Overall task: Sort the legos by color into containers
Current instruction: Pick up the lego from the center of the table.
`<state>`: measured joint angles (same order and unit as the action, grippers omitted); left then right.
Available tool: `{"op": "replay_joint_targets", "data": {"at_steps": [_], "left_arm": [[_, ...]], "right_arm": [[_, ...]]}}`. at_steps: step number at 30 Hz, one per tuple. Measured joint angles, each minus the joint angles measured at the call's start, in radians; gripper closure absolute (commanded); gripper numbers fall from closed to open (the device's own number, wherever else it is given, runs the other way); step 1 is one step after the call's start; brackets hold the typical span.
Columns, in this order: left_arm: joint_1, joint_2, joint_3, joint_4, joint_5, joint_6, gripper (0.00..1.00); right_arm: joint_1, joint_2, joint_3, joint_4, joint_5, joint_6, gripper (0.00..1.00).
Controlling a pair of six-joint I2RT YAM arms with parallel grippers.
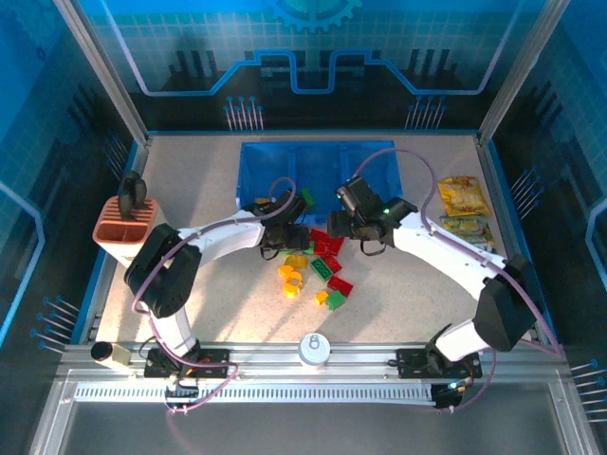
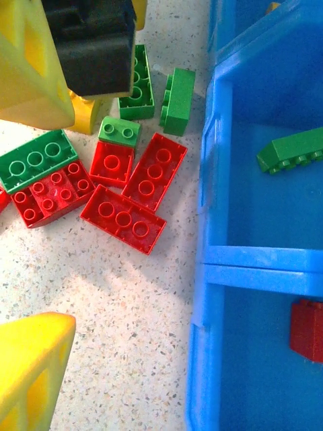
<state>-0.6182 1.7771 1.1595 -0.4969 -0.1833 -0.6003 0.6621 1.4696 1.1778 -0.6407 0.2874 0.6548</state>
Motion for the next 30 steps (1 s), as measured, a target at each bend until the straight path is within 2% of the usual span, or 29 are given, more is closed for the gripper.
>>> {"op": "replay_joint_targets", "data": {"at_steps": [15, 22, 30], "left_arm": [[-0.005, 0.121, 0.082, -0.029, -0.027, -0.003, 0.26], [-0.027, 0.129, 0.089, -0.029, -0.061, -0.022, 0.41], [-0.032, 0.092, 0.081, -0.064, -0.084, -0.021, 0.42]], "right_arm": [[-0.034, -0.127, -0.118, 0.025, 0.015, 0.026, 0.28], [-0.037, -0.134, -0.130, 0.034, 0.015, 0.027, 0.28], [-0.037, -0.147, -0.140, 0.034, 0.016, 0.031, 0.28]]}}
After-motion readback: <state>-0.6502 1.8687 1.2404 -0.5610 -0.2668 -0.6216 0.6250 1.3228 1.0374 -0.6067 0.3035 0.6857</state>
